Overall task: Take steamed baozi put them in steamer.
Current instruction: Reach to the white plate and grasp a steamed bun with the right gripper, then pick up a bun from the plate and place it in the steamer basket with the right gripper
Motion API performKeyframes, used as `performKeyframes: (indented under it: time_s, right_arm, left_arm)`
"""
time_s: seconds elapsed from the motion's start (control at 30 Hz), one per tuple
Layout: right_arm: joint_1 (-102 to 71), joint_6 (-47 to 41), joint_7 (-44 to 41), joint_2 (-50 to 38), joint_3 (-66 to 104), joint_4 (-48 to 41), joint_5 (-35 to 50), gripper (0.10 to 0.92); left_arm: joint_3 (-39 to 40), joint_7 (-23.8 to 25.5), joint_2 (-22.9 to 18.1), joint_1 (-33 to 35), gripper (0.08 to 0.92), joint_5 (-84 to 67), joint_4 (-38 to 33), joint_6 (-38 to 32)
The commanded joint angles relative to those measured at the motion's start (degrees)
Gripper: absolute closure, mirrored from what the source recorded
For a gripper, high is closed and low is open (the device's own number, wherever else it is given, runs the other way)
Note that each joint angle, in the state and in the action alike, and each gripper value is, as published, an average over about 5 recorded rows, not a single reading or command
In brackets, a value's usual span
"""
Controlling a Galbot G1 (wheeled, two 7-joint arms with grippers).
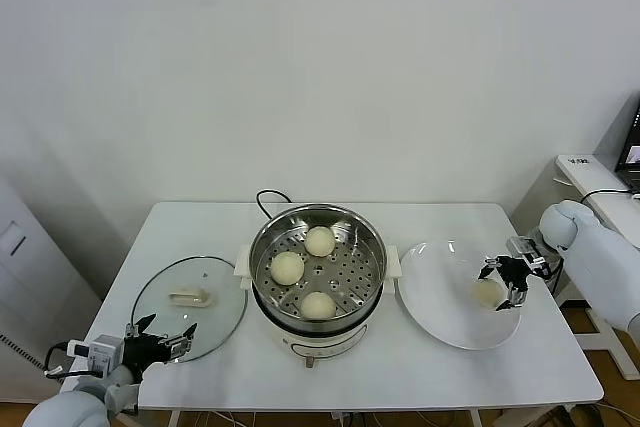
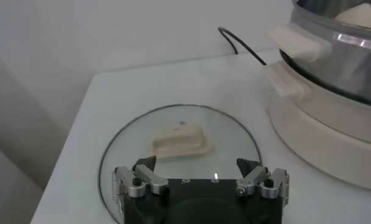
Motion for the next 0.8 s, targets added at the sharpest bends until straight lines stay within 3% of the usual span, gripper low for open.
performKeyframes:
  time_s: [0.03, 0.3, 0.6, 0.8]
  right_arm:
    - [-0.6, -0.9, 0.0, -0.2, 0.5, -0.1, 0.9, 0.368]
    - [4.1, -4.7, -1.2, -4.7, -7.8, 5.3, 7.1, 0.479]
    - [24.7, -18.7, -1.7, -13.2, -33.3, 19.8, 26.1, 0.508]
    - [43.2, -28.7, 0.1, -13.7, -51.1, 30.7, 39.8, 0.508]
  left_arm:
    - [-0.2, -0.1, -0.1, 0.2, 0.177, 0.0, -0.3, 0.1]
    - [-0.4, -0.3, -0.4, 0.5, 0.177, 0.0, -0.7, 0.5]
    - [-0.5, -0.7, -0.7, 0.3, 0.177, 0.5, -0.7, 1.0]
    - [-0.7, -0.7, -0.9, 0.3, 0.177, 1.0, -0.6, 1.0]
